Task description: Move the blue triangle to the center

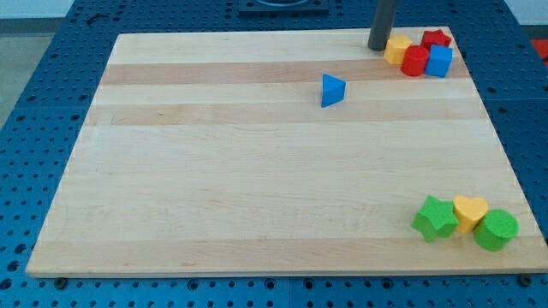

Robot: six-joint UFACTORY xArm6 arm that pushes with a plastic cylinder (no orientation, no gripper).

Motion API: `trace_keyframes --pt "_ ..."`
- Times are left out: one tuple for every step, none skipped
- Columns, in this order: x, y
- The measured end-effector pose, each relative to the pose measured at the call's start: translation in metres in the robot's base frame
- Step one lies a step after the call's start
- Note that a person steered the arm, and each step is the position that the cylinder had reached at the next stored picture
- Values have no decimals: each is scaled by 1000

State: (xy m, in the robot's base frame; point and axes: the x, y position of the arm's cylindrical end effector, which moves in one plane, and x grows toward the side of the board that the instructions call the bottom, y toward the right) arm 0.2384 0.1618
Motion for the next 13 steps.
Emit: trace_keyframes --pt "0 12" --pt "0 17" --pt "0 24" --pt "0 24" --pt "6 -14" --pt "12 -39" --pt "13 -76" --pt "18 -96" --pt "18 -96" --pt "40 -75" --pt "73 -70" --pt "107 -71" --pt "116 -71"
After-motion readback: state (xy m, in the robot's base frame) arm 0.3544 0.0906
